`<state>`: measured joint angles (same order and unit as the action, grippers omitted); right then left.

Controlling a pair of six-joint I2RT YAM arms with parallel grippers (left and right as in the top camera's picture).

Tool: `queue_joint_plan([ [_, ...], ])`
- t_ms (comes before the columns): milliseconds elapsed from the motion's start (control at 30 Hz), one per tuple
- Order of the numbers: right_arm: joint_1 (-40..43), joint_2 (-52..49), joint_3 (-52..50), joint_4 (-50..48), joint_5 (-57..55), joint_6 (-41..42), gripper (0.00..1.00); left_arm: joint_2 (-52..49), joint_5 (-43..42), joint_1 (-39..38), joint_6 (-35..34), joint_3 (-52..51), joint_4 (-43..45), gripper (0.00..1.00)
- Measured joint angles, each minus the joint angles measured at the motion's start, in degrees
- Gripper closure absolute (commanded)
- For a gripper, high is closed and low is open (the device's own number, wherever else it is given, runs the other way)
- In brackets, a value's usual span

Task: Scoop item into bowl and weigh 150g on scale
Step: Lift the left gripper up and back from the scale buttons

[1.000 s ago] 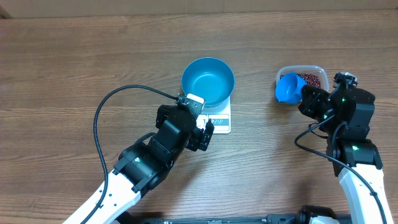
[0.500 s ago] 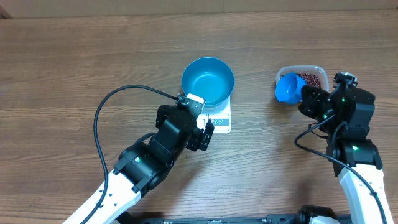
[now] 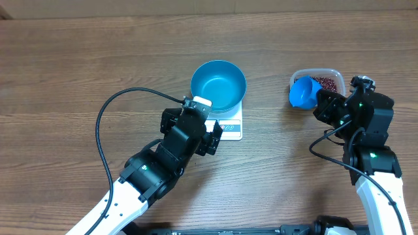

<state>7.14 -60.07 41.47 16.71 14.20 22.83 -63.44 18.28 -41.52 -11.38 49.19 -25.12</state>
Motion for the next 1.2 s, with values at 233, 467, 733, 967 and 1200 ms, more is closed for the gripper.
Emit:
queue_joint_plan([
  [233,0.0,0.0,0.0,0.0,0.0,0.0,0.96,0.0,0.4,0.0,0.8,0.0,0.0,0.0],
  [467,0.0,0.0,0.0,0.0,0.0,0.0,0.96,0.0,0.3,0.0,0.9,0.0,-0.3,0.01],
  [733,0.0,0.0,0.0,0.0,0.0,0.0,0.96,0.0,-2.8,0.0,1.2,0.0,-2.4,0.01],
  [967,0.0,0.0,0.0,0.0,0.0,0.0,0.96,0.0,-6.1,0.8,3.5,0.0,-3.4,0.01],
  [1200,0.0,0.0,0.0,0.0,0.0,0.0,0.96,1.8,-14.4,7.0,7.7,0.0,-3.8,0.0],
])
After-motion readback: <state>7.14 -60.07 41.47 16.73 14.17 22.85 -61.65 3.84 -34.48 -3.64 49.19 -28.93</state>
